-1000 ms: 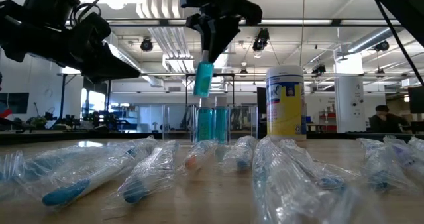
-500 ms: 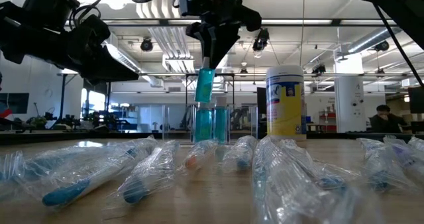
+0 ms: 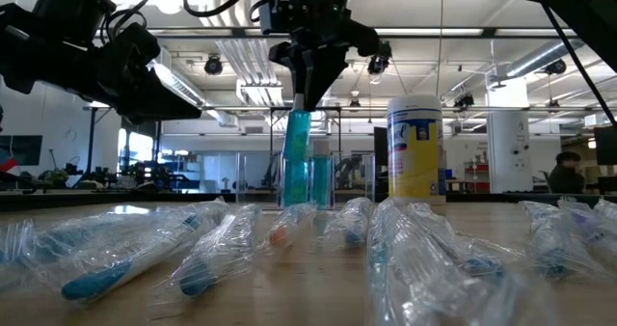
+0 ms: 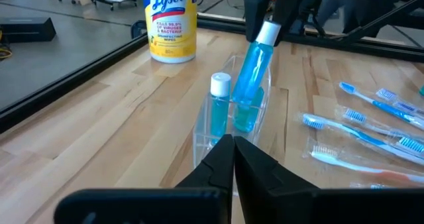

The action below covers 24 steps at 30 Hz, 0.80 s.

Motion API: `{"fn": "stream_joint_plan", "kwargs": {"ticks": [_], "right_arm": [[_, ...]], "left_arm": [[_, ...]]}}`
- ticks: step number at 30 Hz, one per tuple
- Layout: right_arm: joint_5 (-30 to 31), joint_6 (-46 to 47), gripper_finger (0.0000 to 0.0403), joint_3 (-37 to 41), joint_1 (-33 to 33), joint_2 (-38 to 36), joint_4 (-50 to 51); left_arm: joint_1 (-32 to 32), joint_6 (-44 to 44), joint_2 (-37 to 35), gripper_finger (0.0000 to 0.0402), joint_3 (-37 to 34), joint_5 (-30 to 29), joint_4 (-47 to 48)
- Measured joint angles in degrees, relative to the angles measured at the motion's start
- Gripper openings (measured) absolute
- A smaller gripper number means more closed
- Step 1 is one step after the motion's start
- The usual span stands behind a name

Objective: Pick & Place toothbrushing station
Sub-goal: Put the blue mouthwash into the transparent organizer

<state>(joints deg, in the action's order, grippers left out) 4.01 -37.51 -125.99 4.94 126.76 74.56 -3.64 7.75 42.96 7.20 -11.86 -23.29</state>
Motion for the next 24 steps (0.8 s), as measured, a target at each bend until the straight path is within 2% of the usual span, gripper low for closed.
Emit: {"fn": "stream_joint_plan", "kwargs": {"ticks": [14,24], "right_arm": [[-2.7,0.2,0.0090,0.7,-0.1,0.0,-1.2],[-2.7,-0.4,0.0090,6.3,0.0,0.0,-6.0]], "left_arm": [[0.0,0.0,0.0,0.0014,0.0,0.0,0.0],[0.0,0.0,0.0,0.0019,0.0,0.0,0.0]]}}
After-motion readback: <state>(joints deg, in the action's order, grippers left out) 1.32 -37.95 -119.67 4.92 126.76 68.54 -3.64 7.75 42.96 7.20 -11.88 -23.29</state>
